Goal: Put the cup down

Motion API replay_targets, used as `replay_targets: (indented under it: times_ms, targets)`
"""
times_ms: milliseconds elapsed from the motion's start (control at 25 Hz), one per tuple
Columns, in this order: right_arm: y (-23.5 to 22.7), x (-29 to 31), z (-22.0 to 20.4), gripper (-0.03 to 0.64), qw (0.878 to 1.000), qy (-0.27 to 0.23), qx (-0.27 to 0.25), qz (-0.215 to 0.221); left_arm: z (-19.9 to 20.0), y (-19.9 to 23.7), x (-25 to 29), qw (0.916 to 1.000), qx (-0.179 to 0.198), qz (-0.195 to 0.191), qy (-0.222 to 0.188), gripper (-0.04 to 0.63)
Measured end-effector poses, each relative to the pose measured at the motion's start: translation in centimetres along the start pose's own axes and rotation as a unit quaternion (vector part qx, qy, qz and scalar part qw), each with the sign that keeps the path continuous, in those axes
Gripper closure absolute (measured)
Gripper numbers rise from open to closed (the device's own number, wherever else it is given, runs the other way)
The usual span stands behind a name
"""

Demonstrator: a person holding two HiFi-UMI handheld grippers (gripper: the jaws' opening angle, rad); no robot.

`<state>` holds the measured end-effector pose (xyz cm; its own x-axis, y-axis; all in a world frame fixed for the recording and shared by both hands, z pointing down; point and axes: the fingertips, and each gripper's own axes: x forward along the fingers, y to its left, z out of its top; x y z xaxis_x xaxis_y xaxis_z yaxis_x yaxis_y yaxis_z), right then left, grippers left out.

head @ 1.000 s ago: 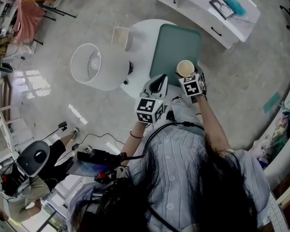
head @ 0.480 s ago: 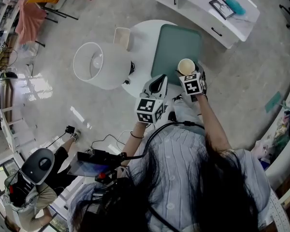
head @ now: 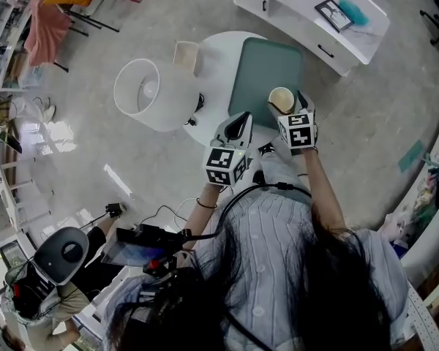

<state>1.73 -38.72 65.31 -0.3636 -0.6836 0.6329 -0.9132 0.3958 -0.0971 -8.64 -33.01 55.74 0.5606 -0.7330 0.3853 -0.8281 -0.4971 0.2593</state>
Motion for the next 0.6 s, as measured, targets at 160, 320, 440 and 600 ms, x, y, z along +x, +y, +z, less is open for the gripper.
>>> replay_targets:
  times_ms: [160, 320, 440, 600]
  targets:
    - [0.4, -1.9, 1.5, 0.215, 1.0, -0.016, 0.014, 0.004, 0.5, -0.4, -0.7, 1.0, 0.003, -0.003, -0.005, 0.577]
    - [1.0, -3.5, 1.8, 0.216, 0.998, -0.026, 0.054, 0.016, 0.6, -0.9, -1.5, 0.9999, 0.006, -0.006, -0.01, 0.577]
    - [2.0, -4.8, 2.0, 0.218, 0.992, -0.038, 0.112, 0.044, 0.7, -1.4, -2.2, 0.9998, 0.01, -0.009, -0.017, 0.577]
    - [3.0, -6.5, 2.2, 0.216, 0.982, -0.052, 0.167, 0.067, 0.9, -2.3, -3.3, 0.9995, 0.017, -0.013, -0.023, 0.577]
